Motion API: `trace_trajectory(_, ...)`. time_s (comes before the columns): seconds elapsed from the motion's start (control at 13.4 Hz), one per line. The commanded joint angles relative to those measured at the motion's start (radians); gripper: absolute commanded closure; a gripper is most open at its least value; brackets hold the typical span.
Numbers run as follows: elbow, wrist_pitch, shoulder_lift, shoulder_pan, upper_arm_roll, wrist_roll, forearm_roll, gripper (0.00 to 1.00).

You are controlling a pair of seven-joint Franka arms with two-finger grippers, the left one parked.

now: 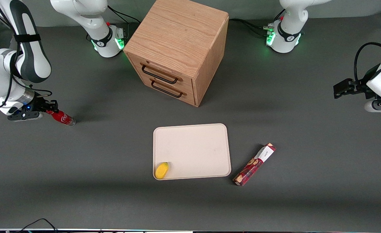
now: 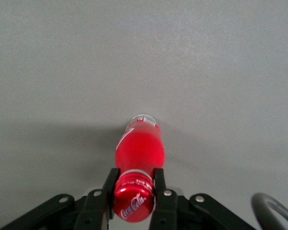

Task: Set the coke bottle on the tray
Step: 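Close the right gripper on the bottle's cap end and lift it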

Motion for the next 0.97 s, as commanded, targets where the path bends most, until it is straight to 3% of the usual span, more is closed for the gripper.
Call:
trace_trajectory(0.0,0.020,0.000,-0.047,0.014,0.001,-0.014,-0.009,0.94)
trace_trajectory(0.15,0.125,-0.122,-0.069,0.016,0.008,-0.016,-0.006,0.96)
trace_trajectory(0.37,0.468,-0.497,-0.046,0.017,0.106,-0.002,0.015,0.97)
trace_trajectory(0.52,0.643,-0.625,-0.021,0.017,0.172,0.032,0.079,1.00)
trace_trajectory(0.67,0.806,-0.717,0.024,0.017,0.265,0.140,0.113,1.00)
trace_trajectory(0.9,1.062,-0.851,0.184,0.019,0.463,0.476,0.098,1.00)
